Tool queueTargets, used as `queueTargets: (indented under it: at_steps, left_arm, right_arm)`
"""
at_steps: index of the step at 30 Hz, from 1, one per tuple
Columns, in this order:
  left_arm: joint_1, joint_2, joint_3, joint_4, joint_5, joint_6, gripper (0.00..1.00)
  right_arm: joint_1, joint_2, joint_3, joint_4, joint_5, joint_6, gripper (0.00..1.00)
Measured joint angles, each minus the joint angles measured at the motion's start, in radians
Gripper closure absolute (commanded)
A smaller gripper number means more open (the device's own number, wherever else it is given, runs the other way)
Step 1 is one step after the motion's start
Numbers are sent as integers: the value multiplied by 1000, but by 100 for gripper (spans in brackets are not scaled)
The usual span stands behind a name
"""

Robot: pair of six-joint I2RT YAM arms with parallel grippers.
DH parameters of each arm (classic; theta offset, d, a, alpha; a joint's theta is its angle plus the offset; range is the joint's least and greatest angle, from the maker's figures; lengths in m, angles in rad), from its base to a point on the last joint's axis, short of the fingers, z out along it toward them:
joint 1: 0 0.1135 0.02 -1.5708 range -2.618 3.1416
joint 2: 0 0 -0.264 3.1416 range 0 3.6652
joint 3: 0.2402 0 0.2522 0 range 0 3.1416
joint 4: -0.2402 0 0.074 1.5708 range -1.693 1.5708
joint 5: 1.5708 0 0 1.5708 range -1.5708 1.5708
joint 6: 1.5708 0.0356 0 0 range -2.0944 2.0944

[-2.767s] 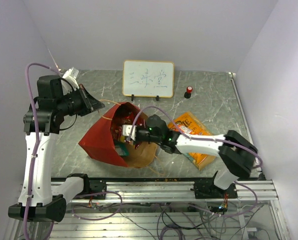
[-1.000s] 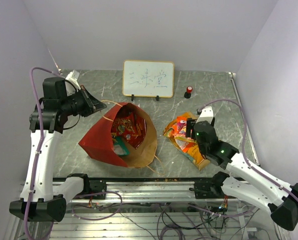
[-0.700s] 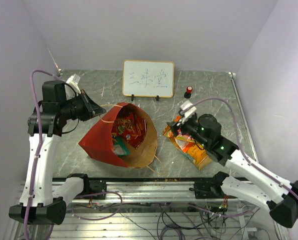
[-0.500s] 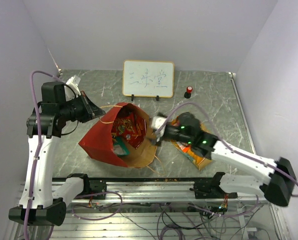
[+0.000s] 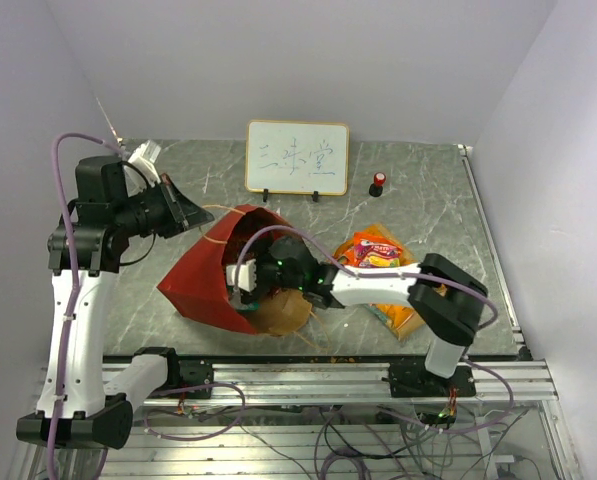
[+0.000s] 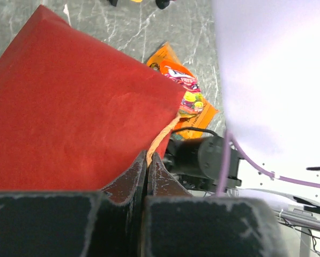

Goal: Take the snacks out of the paper bag
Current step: Take out the snack from the paper bag.

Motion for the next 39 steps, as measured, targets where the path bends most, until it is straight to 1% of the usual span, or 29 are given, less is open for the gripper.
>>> queueTargets:
  at_steps: [5,8,11,14,16,18,20,22,23,28,30,34,39]
  left_arm:
    - [0,20,35,16,38,25,93]
    - [0,28,40,24,60,39,93]
    - [0,34,41,30,80,53,93]
    - [0,44,43,29,92,70,93]
    - [0,56,50,29,93,84,93]
    - [0,70,61,27,93,93,93]
    - [0,80,67,27,93,100,93]
    - [0,88,68,26,93,103,93]
    - [0,92,69,26,93,103,93]
    - [0,112,103,8,79,111,93]
    - [0,129,138,-14,63,122,93]
    - [0,159,195,-32,15,134,93]
    - [0,153,177,-16,-37,98,93]
  right_arm:
    - [-22,141,140,13,76,-66,17]
    - [-42,191,201,9,101,-75,17]
    - [-71,229,256,-23,101,-76,19]
    - [-87,252,282,-49,101,-75,24]
    - [-89,266,283,-57,100,-74,30]
    - [-87,278,282,-66,92,-68,41]
    - [-82,280,282,-79,79,-60,54]
    - [-81,280,282,-103,64,-50,70]
    - [-81,280,282,-110,62,-45,76]
    - [-81,265,282,-148,48,-12,95]
    - [-82,246,282,-180,37,-2,99]
    - [-82,167,262,-244,8,33,100]
    - [-82,-39,138,-275,-20,107,100]
